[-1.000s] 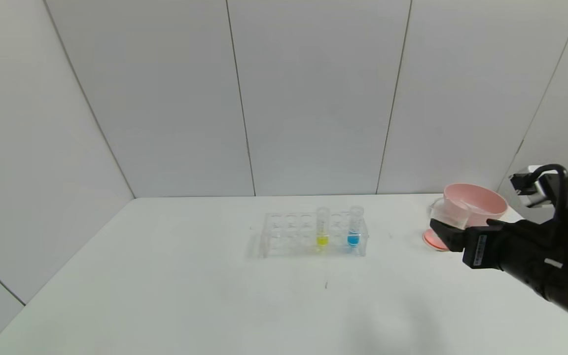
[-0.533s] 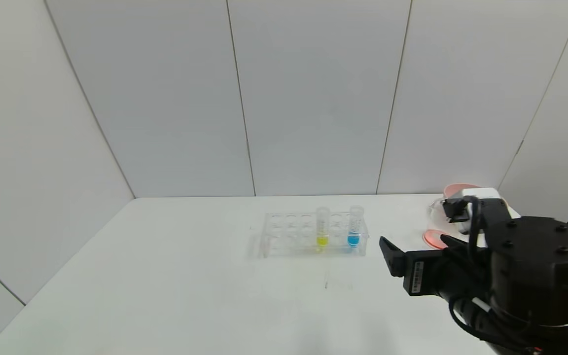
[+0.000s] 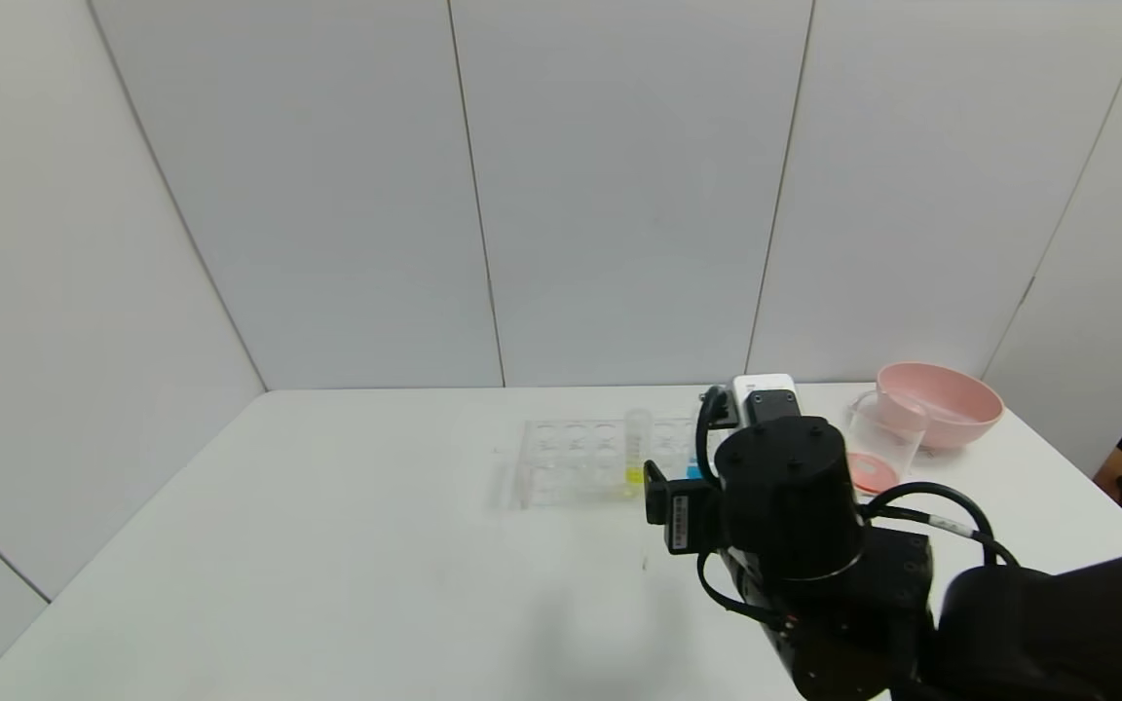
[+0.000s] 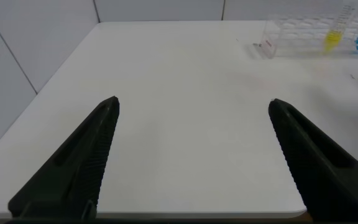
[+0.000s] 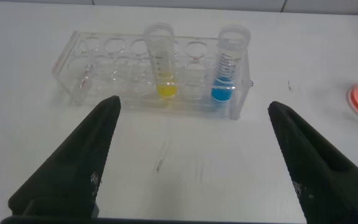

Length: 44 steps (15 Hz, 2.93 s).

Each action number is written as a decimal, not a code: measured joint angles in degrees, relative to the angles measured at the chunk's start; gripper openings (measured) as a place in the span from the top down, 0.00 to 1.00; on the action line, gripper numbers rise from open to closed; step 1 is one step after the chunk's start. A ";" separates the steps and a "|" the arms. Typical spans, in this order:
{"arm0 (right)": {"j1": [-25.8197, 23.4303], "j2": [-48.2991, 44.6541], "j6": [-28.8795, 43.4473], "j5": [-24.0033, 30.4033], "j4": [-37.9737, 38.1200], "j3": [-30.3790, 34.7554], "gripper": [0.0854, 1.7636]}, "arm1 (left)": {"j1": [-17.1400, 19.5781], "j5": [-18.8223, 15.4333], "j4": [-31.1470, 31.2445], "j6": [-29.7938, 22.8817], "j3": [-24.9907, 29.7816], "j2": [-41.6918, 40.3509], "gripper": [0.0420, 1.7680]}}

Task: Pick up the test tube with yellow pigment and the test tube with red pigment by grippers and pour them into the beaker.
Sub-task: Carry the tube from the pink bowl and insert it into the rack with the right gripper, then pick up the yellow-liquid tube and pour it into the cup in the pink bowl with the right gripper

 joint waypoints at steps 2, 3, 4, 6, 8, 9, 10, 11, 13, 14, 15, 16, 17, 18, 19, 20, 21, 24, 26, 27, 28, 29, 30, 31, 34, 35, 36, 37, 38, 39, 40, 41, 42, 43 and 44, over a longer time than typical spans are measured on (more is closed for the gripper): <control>-0.02 3.74 -0.01 0.17 0.27 -3.00 0.04 | 0.00 0.00 0.00 0.00 0.00 0.00 0.03; -0.06 5.67 -0.04 0.24 0.35 -4.79 0.04 | 0.00 0.00 0.00 0.00 0.00 0.00 0.03; -0.15 7.46 -0.06 0.27 0.67 -6.40 0.04 | 0.00 0.00 0.00 0.00 0.00 0.00 0.03; -0.61 10.89 -0.35 0.28 0.82 -10.34 0.04 | 0.00 0.00 0.00 0.00 0.00 0.00 0.03; -1.30 13.81 -1.24 0.33 0.90 -14.19 0.04 | 0.00 0.00 -0.02 0.00 0.00 0.00 0.03; -1.85 15.15 -2.00 0.35 0.90 -16.07 0.04 | 0.00 0.00 0.00 0.00 0.00 0.00 0.03; -2.46 16.35 -2.44 0.46 0.93 -17.70 0.04 | 0.00 0.00 0.00 0.00 0.00 0.00 0.03; -3.04 17.49 -2.63 0.99 0.93 -19.05 0.03 | 0.00 0.00 -0.02 0.00 0.00 0.00 0.03; -4.02 19.37 -2.94 3.18 0.93 -20.96 0.03 | 0.00 0.00 0.00 0.00 0.00 0.00 0.03; -4.28 20.04 -3.05 4.02 0.95 -21.61 0.03 | 0.00 0.00 0.00 0.00 0.00 0.00 0.03; -4.61 20.70 -3.27 4.22 0.98 -22.31 0.03 | 0.00 0.00 0.00 0.00 0.00 0.00 0.03; -4.88 21.25 -3.64 4.30 0.95 -22.97 0.03 | 0.00 0.00 0.00 0.00 0.00 0.00 0.03; -5.27 21.77 -3.82 4.35 0.95 -23.78 0.03 | 0.00 0.00 0.00 0.00 0.00 0.00 0.03; -5.63 22.30 -3.89 4.38 1.00 -24.61 0.03 | 0.00 0.00 0.00 0.02 0.00 0.00 0.03; -6.07 22.71 -4.08 4.38 1.11 -25.20 0.03 | 0.00 0.00 0.00 0.00 0.00 0.00 0.03; -6.46 23.06 -4.17 4.38 1.19 -25.75 0.03 | 0.00 0.00 0.00 0.00 0.00 0.00 0.03; -6.81 23.39 -4.19 4.40 1.22 -26.25 0.03 | 0.00 0.00 0.00 0.00 0.00 0.00 0.03; -7.67 23.84 -4.22 5.08 1.23 -27.10 0.03 | 0.00 0.00 0.00 0.02 0.00 0.00 0.03; -8.02 23.84 -4.22 6.07 1.26 -27.29 0.03 | 0.00 0.00 0.00 0.00 0.00 0.00 0.03; -8.11 23.84 -4.22 6.11 1.23 -27.32 0.03 | 0.00 0.00 0.00 0.00 0.00 0.00 0.03; -8.19 23.87 -4.22 6.13 1.28 -27.34 0.03 | 0.00 0.00 0.00 0.00 0.00 0.00 0.03; -8.27 23.87 -4.19 6.22 1.26 -27.37 0.03 | 0.00 0.00 0.00 0.00 0.00 0.00 0.03; -8.27 23.94 -4.19 6.19 1.23 -27.40 0.03 | 0.00 0.00 0.00 0.02 0.00 0.00 0.03; -8.27 23.98 -4.19 6.16 1.22 -27.43 0.03 | 0.00 -0.02 0.00 0.00 0.00 0.00 0.03; -8.24 24.09 -4.24 6.08 1.15 -27.59 0.06 | 0.00 0.00 0.00 0.02 0.00 0.00 0.03; -8.24 24.14 -4.28 5.97 0.84 -27.62 0.17 | 0.00 0.00 0.00 0.00 0.00 0.00 0.03; -8.19 24.17 -4.24 6.00 0.71 -27.62 0.27 | 0.00 0.00 0.00 0.00 0.00 0.00 0.03; -8.16 24.20 -4.22 6.05 0.98 -27.62 0.36 | 0.00 0.00 0.00 0.00 0.00 0.00 0.03; -8.02 24.20 -4.22 6.07 1.06 -27.60 0.44 | 0.00 0.00 0.00 0.02 0.00 0.00 0.03; -7.89 24.20 -4.22 6.05 1.12 -27.60 0.50 | 0.00 0.00 0.00 0.00 0.00 0.00 0.03; -7.80 24.20 -4.22 6.07 1.12 -27.54 0.56 | 0.00 -0.02 0.00 0.00 0.00 0.00 0.03; -7.67 24.20 -4.22 6.07 1.17 -27.49 0.66 | 0.00 -0.02 0.00 0.02 0.00 0.00 0.03; -7.58 24.22 -4.19 6.07 1.15 -27.49 0.76 | 0.00 0.00 0.00 0.02 0.00 0.00 0.03; -7.53 24.22 -4.19 6.05 1.17 -27.48 0.76 | 0.00 0.00 0.00 0.00 0.00 0.00 0.03; -7.53 24.25 -4.19 6.07 1.19 -27.48 0.76 | 0.00 -0.02 0.00 0.00 0.00 0.00 0.03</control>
